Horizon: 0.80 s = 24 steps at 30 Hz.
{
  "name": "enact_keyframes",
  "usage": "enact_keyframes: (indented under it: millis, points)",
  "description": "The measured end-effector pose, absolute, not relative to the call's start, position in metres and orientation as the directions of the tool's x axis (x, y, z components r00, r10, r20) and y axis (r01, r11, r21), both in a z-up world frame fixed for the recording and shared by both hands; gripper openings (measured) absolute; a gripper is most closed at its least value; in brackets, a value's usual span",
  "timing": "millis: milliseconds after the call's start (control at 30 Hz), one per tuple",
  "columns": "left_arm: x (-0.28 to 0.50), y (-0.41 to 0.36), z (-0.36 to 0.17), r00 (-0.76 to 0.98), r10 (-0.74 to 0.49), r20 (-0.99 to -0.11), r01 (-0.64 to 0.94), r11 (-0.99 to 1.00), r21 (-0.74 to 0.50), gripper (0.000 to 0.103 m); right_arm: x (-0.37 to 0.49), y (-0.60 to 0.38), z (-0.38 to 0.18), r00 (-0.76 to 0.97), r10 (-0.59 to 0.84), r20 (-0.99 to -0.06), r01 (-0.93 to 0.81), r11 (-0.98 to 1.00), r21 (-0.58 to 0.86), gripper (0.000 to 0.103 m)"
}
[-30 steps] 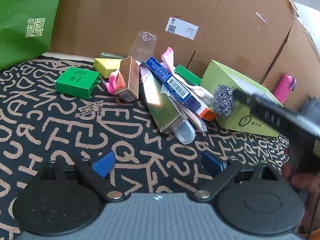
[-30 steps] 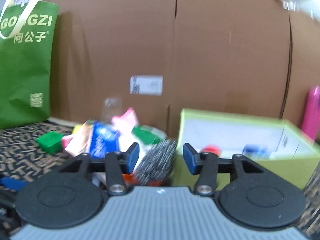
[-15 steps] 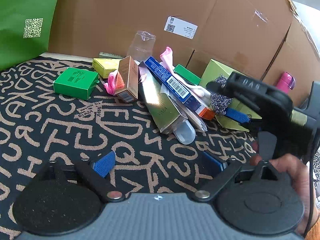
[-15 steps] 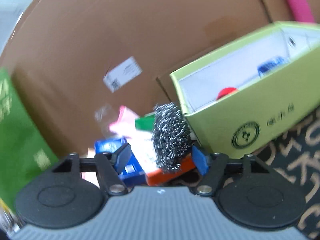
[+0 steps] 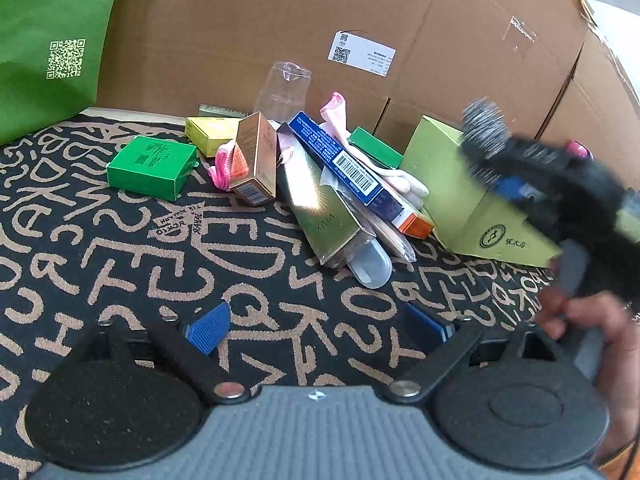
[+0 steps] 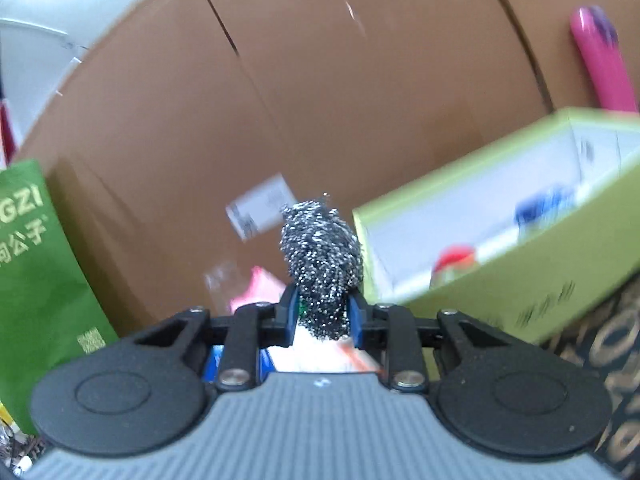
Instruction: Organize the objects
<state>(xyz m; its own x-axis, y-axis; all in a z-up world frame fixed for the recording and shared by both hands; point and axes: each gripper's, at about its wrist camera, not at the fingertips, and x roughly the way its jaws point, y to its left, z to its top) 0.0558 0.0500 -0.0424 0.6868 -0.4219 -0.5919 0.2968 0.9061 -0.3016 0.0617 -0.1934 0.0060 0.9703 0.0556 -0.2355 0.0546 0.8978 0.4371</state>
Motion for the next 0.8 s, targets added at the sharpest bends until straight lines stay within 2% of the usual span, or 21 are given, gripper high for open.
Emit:
enact_keyframes:
  millis: [133,200,267,333,367,467,533,633,800]
  points:
    - [0.053,0.048,-0.042,0.685,-0.422,-0.594,0.295,0.906,-0.303,0.096,0.033,-0.201,0.044,0.996,0.000,-0.090,0.031,0.938,0.346,0.025]
    - [0.053,0.047,-0.042,0.684,-0.418,-0.597,0.294,0.908,-0.299,0.096,0.018,-0.203,0.058,0.997,0.037,-0.062,-0.015,0.948,0.318,0.026]
    - [0.055,0.046,-0.039,0.684,-0.419,-0.597,0.295,0.907,-0.299,0.096,0.006,-0.201,0.063,0.993,0.095,-0.074,-0.070,0.954,0.292,0.029]
    - [0.055,0.048,-0.035,0.691,-0.429,-0.582,0.299,0.903,-0.310,0.096,-0.005,-0.199,0.057,0.983,0.138,-0.117,-0.104,0.961,0.257,0.030]
    - [0.056,0.048,-0.032,0.696,-0.433,-0.573,0.301,0.900,-0.315,0.096,-0.008,-0.197,0.050,0.977,0.139,-0.162,-0.101,0.970,0.223,0.035]
    - [0.063,0.042,-0.021,0.711,-0.442,-0.548,0.310,0.895,-0.320,0.096,-0.005,-0.192,0.022,0.922,0.137,-0.361,-0.090,0.985,0.144,0.045]
    - [0.070,0.034,-0.013,0.723,-0.457,-0.519,0.335,0.888,-0.315,0.096,0.004,-0.196,0.003,0.867,0.158,-0.473,-0.084,0.981,0.175,0.054]
    - [0.081,0.022,-0.004,0.733,-0.471,-0.490,0.360,0.880,-0.309,0.095,0.002,-0.202,-0.009,0.839,0.182,-0.513,-0.068,0.970,0.233,0.067]
    - [0.112,0.001,0.005,0.754,-0.461,-0.469,0.356,0.886,-0.298,0.090,-0.003,-0.205,-0.009,0.862,0.123,-0.491,-0.050,0.986,0.158,0.084]
